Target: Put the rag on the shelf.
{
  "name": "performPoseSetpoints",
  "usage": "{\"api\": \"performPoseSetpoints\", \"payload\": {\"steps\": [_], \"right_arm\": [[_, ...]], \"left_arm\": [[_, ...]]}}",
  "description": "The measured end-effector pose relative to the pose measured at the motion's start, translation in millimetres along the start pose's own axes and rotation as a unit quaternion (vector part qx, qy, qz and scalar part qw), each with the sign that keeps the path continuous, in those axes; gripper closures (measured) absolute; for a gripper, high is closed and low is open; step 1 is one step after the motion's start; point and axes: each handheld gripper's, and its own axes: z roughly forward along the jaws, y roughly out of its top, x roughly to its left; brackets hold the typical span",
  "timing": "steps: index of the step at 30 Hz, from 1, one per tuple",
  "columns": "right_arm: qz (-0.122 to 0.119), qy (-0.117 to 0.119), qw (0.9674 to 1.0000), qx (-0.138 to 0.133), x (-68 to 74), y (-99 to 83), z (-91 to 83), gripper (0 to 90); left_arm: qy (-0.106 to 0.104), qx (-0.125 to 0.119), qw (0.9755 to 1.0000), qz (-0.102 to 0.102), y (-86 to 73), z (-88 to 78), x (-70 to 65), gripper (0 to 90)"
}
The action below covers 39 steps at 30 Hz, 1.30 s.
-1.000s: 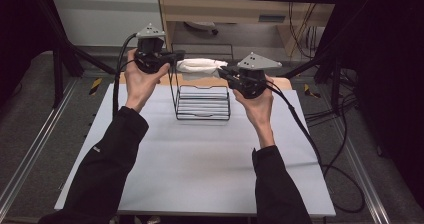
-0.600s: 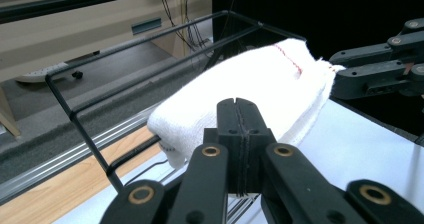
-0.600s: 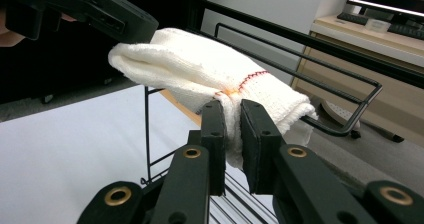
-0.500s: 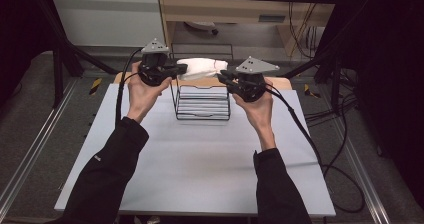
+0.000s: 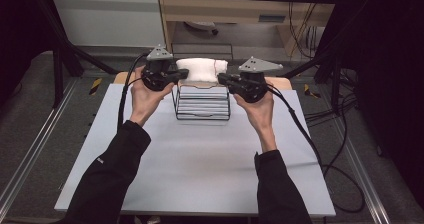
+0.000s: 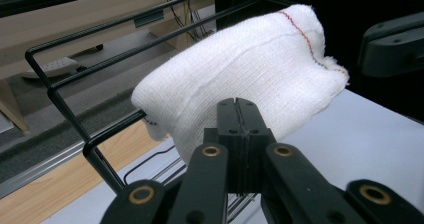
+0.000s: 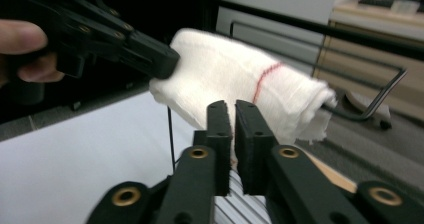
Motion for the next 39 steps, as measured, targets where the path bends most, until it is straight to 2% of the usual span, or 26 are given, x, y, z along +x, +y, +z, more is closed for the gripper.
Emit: {"api": "performPoseSetpoints", "payload": {"steps": [6, 15, 18, 23, 26, 31, 37, 39], "right_arm": [[0.009, -0.017, 0.9993, 0.033, 0.5, -8.8, 19.7, 90.0], [0.016, -0.047, 0.9981, 0.038, -2.4, -11.9, 30.8, 90.0], [0.019, -0.046, 0.9982, 0.034, -4.6, -11.7, 30.0, 90.0], [0.024, -0.033, 0.9989, 0.023, -3.5, -11.9, 20.1, 88.0], [0.034, -0.018, 0.9991, 0.018, -2.7, -11.4, 11.1, 82.2], [0.046, -0.012, 0.9987, 0.021, -1.3, -12.7, -4.6, 70.3], [0.061, -0.015, 0.9976, 0.029, -2.3, -23.2, -22.9, 51.4], [0.068, -0.01, 0.9972, 0.03, -3.1, -28.2, -29.2, 45.7]], "left_arm": [[0.003, 0.001, 1.0, 0.0, -8.4, 3.9, 0.0, 89.7], [0.011, -0.003, 0.9999, -0.011, -12.7, 12.3, 2.6, 89.6], [0.011, -0.003, 0.9999, -0.009, -13.3, 12.3, 2.6, 89.6], [0.002, -0.004, 1.0, -0.005, -14.5, 4.0, 1.0, 86.5], [-0.003, 0.0, 1.0, -0.009, -16.5, -3.2, 0.8, 83.0], [-0.008, 0.009, 0.9999, -0.011, -22.6, -16.0, 0.3, 74.0], [-0.01, 0.025, 0.9993, -0.026, -41.7, -29.0, 1.7, 58.6], [-0.012, 0.026, 0.9992, -0.027, -50.4, -33.7, 1.8, 55.0]]}}
